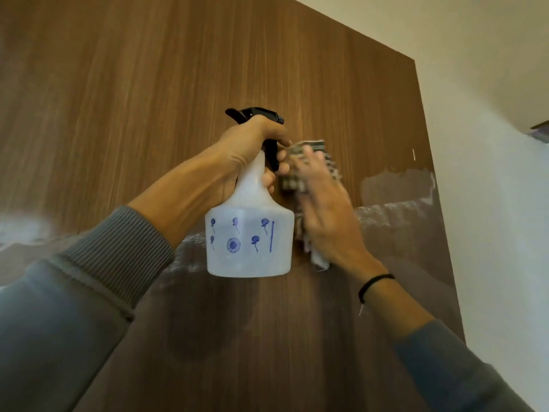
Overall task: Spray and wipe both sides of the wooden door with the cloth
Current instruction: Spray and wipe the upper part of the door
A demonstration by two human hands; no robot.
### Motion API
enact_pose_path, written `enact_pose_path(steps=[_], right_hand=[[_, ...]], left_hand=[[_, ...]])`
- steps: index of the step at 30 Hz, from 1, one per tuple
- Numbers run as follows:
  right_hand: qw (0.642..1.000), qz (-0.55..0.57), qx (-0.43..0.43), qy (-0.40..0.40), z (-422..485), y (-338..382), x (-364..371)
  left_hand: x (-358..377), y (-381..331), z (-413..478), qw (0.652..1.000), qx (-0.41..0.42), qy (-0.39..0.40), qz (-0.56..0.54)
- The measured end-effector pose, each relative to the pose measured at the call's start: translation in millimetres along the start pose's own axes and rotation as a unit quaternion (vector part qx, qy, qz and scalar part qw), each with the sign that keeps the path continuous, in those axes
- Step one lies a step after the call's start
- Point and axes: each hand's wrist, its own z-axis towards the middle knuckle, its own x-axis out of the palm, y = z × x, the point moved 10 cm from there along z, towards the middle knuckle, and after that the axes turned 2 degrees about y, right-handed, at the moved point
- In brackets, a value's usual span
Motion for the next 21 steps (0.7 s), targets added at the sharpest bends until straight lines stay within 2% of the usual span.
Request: enact_pose_path(steps=[4,8,10,12,14,16,18,21], right_hand=[[0.990,0.018,0.136,-0.046,-6.1,-73.6,-33.9],[0.976,0.062,0.201,-0.055,-0.5,-67.7,-31.1],[0.986,0.028,0.161,-0.041,10.3,-36.8,-20.3],[0.997,-0.006,0.073,-0.017,25.2,-0.8,-8.6],[1.000,-0.003,-0.012,0.021,43.5,24.3,0.8],[0.997,0.004,-0.062,0.043,66.9,26.5,1.5],[0.997,-0.003,-0.062,0.037,93.1,9.7,-5.7],[1.000,0.016,0.017,-0.001,128.2,-35.4,-26.9]], left_hand=[[-4.0,4.5,-3.5,1.000,-0.011,0.003,0.001],[-12.6,4.5,-7.8,1.000,-0.005,-0.003,-0.029],[-13.2,4.3,-7.1,1.000,-0.003,-0.006,-0.031],[-9.6,4.1,-4.8,1.000,0.000,-0.001,-0.016],[-7.5,3.4,-1.4,1.000,0.004,0.000,-0.005],[-8.4,2.4,3.0,1.000,0.006,-0.006,-0.007],[-11.1,3.2,6.6,1.000,0.000,-0.009,-0.012],[-10.7,6.6,7.0,1.000,-0.011,-0.001,-0.001]])
